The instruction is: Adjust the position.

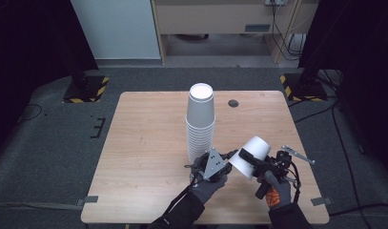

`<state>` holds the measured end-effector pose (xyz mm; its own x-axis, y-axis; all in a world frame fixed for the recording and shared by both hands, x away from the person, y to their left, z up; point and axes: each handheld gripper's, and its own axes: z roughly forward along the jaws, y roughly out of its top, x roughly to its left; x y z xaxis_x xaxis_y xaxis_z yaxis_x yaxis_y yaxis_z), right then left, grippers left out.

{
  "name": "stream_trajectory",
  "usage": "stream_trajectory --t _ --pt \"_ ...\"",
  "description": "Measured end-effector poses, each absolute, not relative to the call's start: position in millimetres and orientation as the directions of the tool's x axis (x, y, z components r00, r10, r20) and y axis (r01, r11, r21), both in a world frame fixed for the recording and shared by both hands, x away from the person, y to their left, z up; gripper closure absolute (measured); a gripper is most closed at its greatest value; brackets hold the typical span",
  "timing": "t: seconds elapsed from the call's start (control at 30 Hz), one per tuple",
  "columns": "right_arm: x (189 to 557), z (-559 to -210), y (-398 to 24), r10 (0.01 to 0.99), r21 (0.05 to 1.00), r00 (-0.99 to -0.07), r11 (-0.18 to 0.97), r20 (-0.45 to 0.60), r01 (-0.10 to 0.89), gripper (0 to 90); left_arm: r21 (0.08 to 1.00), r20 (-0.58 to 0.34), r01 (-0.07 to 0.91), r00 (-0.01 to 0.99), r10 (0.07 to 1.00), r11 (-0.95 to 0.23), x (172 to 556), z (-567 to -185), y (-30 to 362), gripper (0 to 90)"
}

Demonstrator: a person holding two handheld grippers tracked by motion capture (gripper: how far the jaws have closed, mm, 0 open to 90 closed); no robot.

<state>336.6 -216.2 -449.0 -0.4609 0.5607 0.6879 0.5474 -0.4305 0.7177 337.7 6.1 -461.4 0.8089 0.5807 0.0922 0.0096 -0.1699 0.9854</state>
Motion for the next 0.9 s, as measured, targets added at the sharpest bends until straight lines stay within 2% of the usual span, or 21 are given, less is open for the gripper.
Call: stream_trajectory --t 0.37,0.47,0.63,0.9 --pt "339 -451 -219 0.574 0.73 -0.462 -0.432 0.676 0.53 1.2 0.983 0.072 0.037 0.824 0.562 -0.18 330 -460 14 83.9" --pt "339 -450 -220 0.622 0.757 -0.444 -0.437 0.645 0.486 7.7 0.983 0.062 0.045 0.83 0.554 -0.177 328 -458 20 84.9" --pt "341 -453 -231 0.654 0.756 -0.4 -0.454 0.642 0.471 8.9 0.982 0.059 0.049 0.835 0.547 -0.181 326 -453 31 85.6" --pt "343 -452 -238 0.701 0.791 -0.389 -0.435 0.598 0.431 9.3 0.979 0.038 0.076 0.843 0.536 -0.189 324 -448 49 85.7"
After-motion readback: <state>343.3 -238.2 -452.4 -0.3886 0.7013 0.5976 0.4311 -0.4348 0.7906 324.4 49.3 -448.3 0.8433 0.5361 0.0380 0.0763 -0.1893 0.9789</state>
